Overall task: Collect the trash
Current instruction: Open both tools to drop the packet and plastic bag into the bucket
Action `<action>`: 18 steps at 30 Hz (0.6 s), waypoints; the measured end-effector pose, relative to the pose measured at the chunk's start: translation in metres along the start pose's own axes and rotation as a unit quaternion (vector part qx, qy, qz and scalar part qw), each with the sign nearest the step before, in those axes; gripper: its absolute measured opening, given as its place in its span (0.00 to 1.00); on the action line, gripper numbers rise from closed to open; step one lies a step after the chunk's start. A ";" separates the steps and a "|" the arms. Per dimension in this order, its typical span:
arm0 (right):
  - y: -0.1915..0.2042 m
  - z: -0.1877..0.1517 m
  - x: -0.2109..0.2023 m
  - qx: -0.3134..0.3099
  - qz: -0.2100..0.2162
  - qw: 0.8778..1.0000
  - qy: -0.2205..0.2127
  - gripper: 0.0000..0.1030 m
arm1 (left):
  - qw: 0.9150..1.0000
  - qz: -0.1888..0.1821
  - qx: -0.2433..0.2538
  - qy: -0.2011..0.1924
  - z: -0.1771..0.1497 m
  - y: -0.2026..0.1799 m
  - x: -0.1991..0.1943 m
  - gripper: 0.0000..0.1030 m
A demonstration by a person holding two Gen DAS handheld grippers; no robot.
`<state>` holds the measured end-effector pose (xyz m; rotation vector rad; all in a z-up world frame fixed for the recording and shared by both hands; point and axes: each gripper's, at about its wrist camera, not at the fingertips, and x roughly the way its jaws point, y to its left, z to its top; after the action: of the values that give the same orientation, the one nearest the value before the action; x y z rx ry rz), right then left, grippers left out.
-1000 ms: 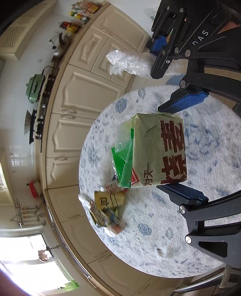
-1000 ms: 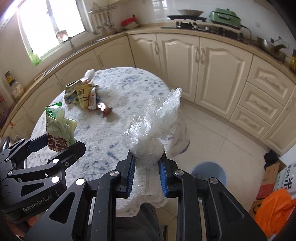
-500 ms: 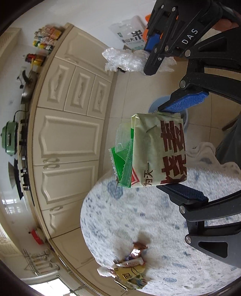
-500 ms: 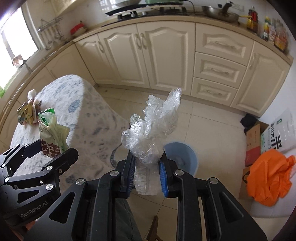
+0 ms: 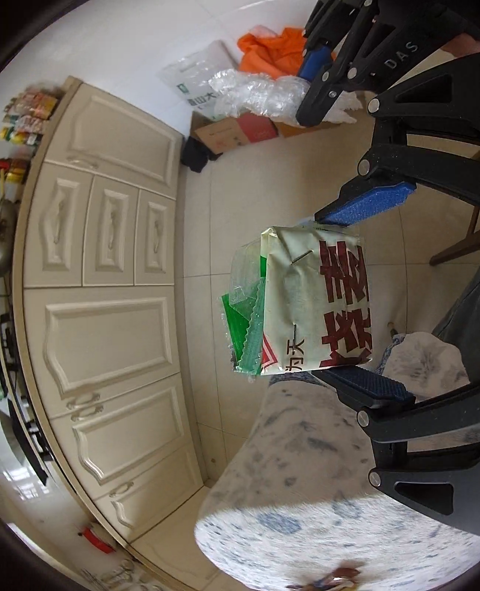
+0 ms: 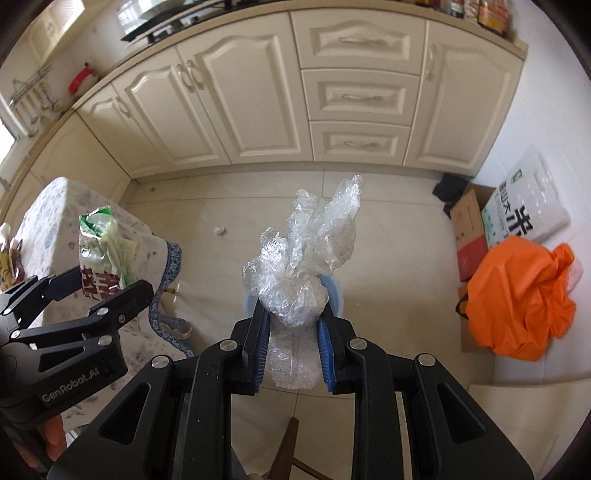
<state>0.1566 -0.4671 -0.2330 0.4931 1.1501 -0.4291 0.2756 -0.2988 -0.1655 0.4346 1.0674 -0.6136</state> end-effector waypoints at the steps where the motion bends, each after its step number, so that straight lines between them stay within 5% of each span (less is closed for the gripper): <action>1: -0.004 -0.001 0.003 0.006 -0.001 1.000 0.003 0.23 | 1.000 0.000 0.006 0.004 0.005 -0.003 0.006 0.70; 5: -0.015 -0.001 0.013 0.023 -0.008 1.000 0.017 0.23 | 1.000 -0.008 0.008 0.018 0.018 -0.010 0.026 0.82; 18: 0.014 0.012 0.031 -0.005 0.009 1.000 0.024 0.24 | 0.999 0.020 -0.024 0.042 0.014 0.009 0.049 0.82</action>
<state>0.1841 -0.4644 -0.2558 0.5064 1.1923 -0.3973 0.3080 -0.3133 -0.2037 0.4428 1.1490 -0.5373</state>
